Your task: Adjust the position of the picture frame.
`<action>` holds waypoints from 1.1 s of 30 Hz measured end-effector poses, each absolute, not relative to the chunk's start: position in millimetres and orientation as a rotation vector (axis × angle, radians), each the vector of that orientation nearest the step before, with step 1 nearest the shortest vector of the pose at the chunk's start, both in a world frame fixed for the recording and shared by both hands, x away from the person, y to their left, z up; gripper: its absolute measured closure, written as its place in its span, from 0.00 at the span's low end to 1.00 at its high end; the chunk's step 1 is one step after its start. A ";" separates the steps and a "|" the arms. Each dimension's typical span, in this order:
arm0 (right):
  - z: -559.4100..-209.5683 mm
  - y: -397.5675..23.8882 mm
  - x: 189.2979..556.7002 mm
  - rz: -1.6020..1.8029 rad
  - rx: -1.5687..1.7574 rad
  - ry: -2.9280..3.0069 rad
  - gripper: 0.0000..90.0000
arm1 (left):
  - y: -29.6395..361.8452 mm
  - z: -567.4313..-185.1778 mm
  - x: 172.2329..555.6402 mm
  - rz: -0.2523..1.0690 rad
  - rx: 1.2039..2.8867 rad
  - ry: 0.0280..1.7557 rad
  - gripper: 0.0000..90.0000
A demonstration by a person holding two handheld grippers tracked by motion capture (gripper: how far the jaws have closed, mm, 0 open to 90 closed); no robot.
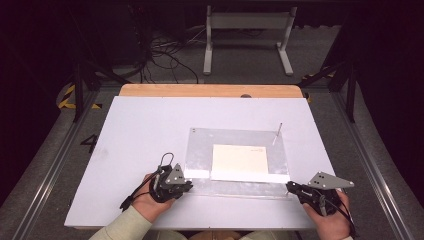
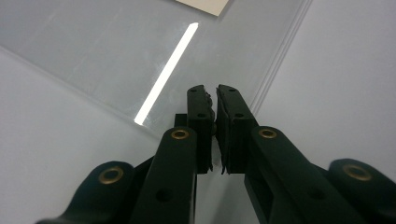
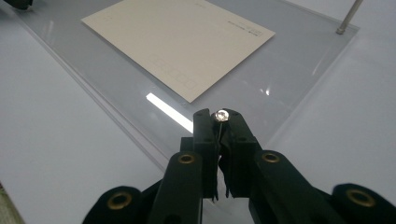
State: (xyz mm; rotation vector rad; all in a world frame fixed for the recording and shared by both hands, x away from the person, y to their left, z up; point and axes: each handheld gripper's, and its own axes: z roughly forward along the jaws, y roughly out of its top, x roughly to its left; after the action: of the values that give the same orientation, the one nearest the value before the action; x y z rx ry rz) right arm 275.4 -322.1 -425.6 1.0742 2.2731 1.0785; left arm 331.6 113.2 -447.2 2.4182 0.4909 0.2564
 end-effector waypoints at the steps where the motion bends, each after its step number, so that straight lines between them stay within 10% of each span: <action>1: -422.5 -321.3 280.0 1.068 1.070 2.269 0.94 | 113.0 -447.4 331.8 0.255 2.415 0.490 0.94; 21: -417.7 -315.3 425.0 0.987 1.101 2.200 0.93 | 85.4 -449.4 341.0 0.234 2.392 0.424 0.94; 33: -420.8 -325.7 391.2 1.050 1.131 2.045 0.75 | 75.0 -452.0 334.1 0.164 2.369 0.323 0.94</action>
State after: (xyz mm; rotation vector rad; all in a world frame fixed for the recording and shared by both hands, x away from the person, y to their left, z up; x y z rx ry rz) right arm 391.2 -325.7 -420.8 1.1313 2.0446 1.0497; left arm 334.1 75.0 -452.0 2.3694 0.3232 0.1640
